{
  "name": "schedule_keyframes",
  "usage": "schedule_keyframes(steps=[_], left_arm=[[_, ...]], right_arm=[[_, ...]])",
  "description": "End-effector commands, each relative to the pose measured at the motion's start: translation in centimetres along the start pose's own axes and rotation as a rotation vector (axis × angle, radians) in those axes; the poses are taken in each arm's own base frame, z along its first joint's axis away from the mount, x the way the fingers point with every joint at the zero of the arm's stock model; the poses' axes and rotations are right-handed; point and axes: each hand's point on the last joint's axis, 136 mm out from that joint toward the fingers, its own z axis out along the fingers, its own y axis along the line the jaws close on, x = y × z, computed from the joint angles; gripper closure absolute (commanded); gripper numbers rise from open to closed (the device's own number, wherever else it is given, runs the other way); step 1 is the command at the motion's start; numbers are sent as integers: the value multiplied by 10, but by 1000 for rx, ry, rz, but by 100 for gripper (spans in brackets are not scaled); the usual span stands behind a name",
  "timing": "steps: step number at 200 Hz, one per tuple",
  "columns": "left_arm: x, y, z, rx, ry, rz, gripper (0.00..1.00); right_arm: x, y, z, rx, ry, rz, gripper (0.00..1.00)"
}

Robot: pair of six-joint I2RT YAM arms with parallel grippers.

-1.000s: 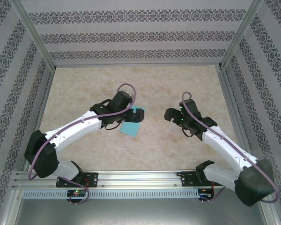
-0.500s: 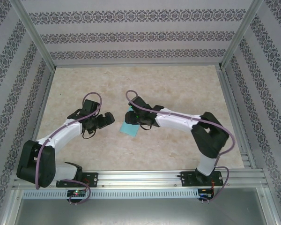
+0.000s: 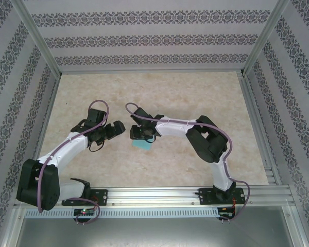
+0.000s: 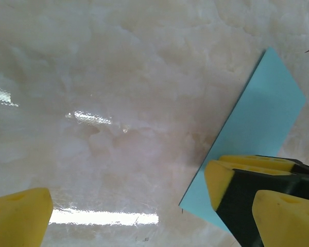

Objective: Fold a paper plane with a square sheet of paper (pick it up from the middle)

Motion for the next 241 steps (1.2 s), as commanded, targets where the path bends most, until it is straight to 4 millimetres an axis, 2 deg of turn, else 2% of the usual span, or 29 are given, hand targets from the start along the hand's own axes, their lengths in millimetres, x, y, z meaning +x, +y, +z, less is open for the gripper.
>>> schedule_keyframes(steps=[1, 33, 77, 94, 121, 140, 178, 212, 241], left_arm=[[-7, -9, 0, 50, -18, 7, 0], [-5, -12, 2, 71, -6, 10, 0], [-1, -22, 4, 129, 24, 38, 0], [3, -30, 5, 172, 36, 49, 0], [12, -51, 9, 264, 70, 78, 4], [21, -73, 11, 335, 102, 112, 9], [43, -113, 29, 420, 183, 172, 26], [60, -133, 54, 435, 263, 186, 44], [69, -134, 70, 414, 315, 186, 51]], right_arm=[[14, 3, 7, -6, 67, -66, 67], [37, -13, 8, 18, 134, -111, 67], [68, -30, -14, 20, 189, -183, 67], [60, -23, -28, -3, 143, -168, 65], [28, -6, -63, -61, -30, -76, 57], [17, -14, -88, -73, -133, 37, 53], [29, -57, -110, -59, -193, 220, 46], [43, -84, -111, -41, -181, 312, 43], [50, -85, -102, -66, -150, 344, 42]])
